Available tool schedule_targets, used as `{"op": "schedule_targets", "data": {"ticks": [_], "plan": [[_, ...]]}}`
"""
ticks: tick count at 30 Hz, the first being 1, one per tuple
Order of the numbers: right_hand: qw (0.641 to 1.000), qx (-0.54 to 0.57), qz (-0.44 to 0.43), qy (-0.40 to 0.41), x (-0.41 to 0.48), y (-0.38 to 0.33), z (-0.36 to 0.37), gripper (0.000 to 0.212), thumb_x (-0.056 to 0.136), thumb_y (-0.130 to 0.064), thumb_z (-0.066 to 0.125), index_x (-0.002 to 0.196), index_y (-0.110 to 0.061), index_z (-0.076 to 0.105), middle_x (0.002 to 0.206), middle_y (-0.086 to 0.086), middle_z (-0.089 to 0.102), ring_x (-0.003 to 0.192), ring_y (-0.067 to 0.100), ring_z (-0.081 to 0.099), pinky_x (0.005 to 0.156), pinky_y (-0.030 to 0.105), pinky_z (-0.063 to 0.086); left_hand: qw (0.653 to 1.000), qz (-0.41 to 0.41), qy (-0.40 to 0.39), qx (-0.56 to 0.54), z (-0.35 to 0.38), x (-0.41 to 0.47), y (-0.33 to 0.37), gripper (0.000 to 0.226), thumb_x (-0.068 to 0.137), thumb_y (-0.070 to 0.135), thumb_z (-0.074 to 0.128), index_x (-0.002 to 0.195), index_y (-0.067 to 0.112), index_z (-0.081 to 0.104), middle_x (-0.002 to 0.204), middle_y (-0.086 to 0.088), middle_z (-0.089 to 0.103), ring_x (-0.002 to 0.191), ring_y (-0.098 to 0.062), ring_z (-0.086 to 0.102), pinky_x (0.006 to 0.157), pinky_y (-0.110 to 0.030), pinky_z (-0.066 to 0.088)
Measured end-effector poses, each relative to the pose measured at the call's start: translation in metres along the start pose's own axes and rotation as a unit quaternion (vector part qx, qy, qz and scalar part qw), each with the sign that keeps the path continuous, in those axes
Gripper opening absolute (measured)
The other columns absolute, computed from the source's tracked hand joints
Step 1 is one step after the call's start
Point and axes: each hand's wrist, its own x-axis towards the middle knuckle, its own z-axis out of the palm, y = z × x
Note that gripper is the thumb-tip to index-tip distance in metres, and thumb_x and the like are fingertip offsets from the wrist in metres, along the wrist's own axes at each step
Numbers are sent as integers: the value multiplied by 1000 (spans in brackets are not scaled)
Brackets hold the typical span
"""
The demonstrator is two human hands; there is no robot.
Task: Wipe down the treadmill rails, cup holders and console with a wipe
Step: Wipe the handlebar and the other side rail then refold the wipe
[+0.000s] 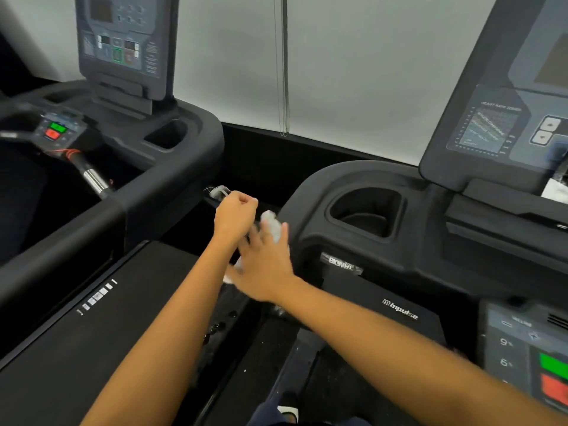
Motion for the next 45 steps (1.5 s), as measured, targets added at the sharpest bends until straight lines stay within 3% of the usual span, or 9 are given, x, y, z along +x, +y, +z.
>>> {"op": "schedule_targets", "data": {"ticks": [3, 5, 11, 17, 21, 24, 31, 39, 45], "plan": [[982, 15, -190, 5, -1, 21, -11, 71, 90, -60, 13, 136, -16, 46, 139, 5, 51, 133, 25, 38, 114, 51, 20, 997, -20, -61, 52, 7, 3, -4, 24, 94, 32, 51, 105, 17, 66, 101, -3, 64, 93, -21, 59, 78, -33, 48], [984, 8, -171, 47, 22, 62, -19, 65, 90, -54, 16, 121, -14, 58, 122, 8, 60, 115, 26, 54, 100, 44, 38, 995, -32, -70, 64, 9, 0, -5, 25, 93, 33, 51, 105, 18, 67, 110, -5, 65, 103, -25, 59, 89, -37, 49], [993, 52, 68, 79, 45, 88, -7, 63, 97, -47, 29, 144, -5, 32, 153, 14, 25, 142, 29, 21, 116, 50, 18, 983, -100, -144, 61, 7, -22, -35, 45, 97, 41, 41, 102, 4, 67, 105, -14, 68, 95, -29, 64, 86, -40, 50], [988, 103, -83, 74, -37, 43, 10, 72, 96, -51, 13, 154, -8, 9, 162, 8, 3, 149, 21, -5, 120, 41, -2, 966, -138, -215, -48, 7, -33, -53, 48, 103, 45, 28, 122, 14, 58, 114, -1, 64, 98, -11, 59, 79, -25, 44], [988, 75, 75, 115, 27, 96, 0, 69, 94, -49, 19, 148, -6, 21, 156, 12, 21, 145, 27, 17, 118, 46, 15, 943, -211, -228, -116, 2, -32, -56, 62, 98, 58, 27, 114, 14, 67, 111, -6, 70, 102, -22, 65, 98, -37, 48], [974, 130, 154, 105, 28, 82, -1, 74, 97, -47, 31, 150, 1, 13, 158, 19, 11, 148, 30, 7, 121, 41, 7, 945, -217, -215, -116, 0, -33, -54, 69, 98, 61, 23, 103, 12, 72, 103, -7, 72, 99, -22, 67, 95, -37, 49], [979, 203, 7, 25, -69, -3, 12, 84, 98, -56, 22, 150, 2, -11, 157, 17, -21, 146, 25, -22, 121, 39, -6, 974, -209, -75, -47, -1, -41, -52, 61, 98, 55, 28, 124, 10, 60, 125, -9, 60, 112, -26, 55, 96, -39, 41], [982, 145, 103, 57, 23, 39, -9, 86, 88, -60, 45, 143, 3, 26, 154, 27, 17, 146, 37, 7, 119, 46, 6, 988, -144, -51, 11, -1, -67, -38, 44, 99, 36, 34, 69, 13, 56, 80, -7, 60, 73, -22, 53, 63, -31, 37], [974, 87, -156, 141, -47, 0, 17, 63, 90, -50, 31, 138, -9, 39, 132, 5, 45, 126, 22, 39, 110, 38, 29, 987, -147, 36, 50, -8, -79, -49, 40, 101, 30, 36, 72, 13, 57, 70, 0, 55, 69, -18, 52, 61, -29, 38]]}}
